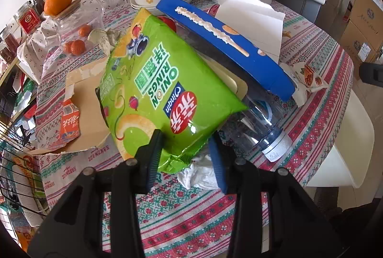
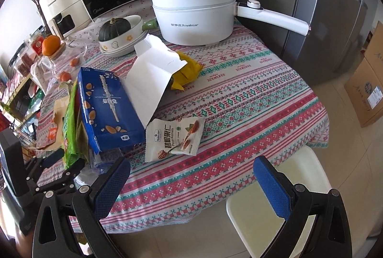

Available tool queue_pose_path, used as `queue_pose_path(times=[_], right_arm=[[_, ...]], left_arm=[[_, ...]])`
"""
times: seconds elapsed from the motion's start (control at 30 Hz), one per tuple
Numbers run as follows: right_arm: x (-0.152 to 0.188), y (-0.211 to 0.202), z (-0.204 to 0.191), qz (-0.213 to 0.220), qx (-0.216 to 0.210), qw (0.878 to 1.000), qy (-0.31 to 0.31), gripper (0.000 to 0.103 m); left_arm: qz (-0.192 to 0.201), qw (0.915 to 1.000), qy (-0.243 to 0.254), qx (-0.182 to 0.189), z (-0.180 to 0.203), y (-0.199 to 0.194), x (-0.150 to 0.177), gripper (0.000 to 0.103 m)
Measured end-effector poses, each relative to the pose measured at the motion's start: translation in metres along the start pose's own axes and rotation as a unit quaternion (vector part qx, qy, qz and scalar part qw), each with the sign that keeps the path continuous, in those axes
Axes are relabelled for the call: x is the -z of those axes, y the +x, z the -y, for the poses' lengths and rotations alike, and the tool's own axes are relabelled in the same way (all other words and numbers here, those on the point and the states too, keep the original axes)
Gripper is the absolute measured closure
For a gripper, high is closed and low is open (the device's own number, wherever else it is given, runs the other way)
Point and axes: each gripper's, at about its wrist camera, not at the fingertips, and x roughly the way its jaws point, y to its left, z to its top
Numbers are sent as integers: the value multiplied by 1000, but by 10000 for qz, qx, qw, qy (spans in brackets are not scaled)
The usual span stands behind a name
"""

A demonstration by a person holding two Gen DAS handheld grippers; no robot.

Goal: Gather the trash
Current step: 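Grasp the green Onion Rings bag with the left tool while the right tool reaches toward the white snack packet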

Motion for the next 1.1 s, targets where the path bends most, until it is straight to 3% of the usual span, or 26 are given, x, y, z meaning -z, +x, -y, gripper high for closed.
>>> queue_pose_path(times=[0.2,0.4,0.57,0.73,0.8,0.83,1.0,1.1], right_arm=[[2,3,-8,-38,-103,9999,-6,0],[-1,3,-15,41,-208,9998,-52,0],[-7,7,-48,227,-418,9980,-421,1],[-8,29,-102,328,-345,9925,-1129,12],[-8,43,-118,372,-122,9904,-1325,24],[-9,50,-123,370,-4,9900,-1362,30],[-15,70,-131,477,116,9905,-1287,36],[-20,74,-133,610,243,9893,-1302,47]], left_arm=[[377,9954,-787,390,-32,-24,-2,81],[695,9871,-1334,540,-66,-49,7,88],[825,9829,-1527,622,-83,-62,15,88],[808,9795,-1727,641,-97,-63,22,88],[798,9781,-1807,650,-102,-62,23,88],[796,9776,-1834,657,-104,-62,24,88],[781,9767,-1876,691,-109,-60,25,88],[764,9766,-1882,707,-110,-58,25,88]])
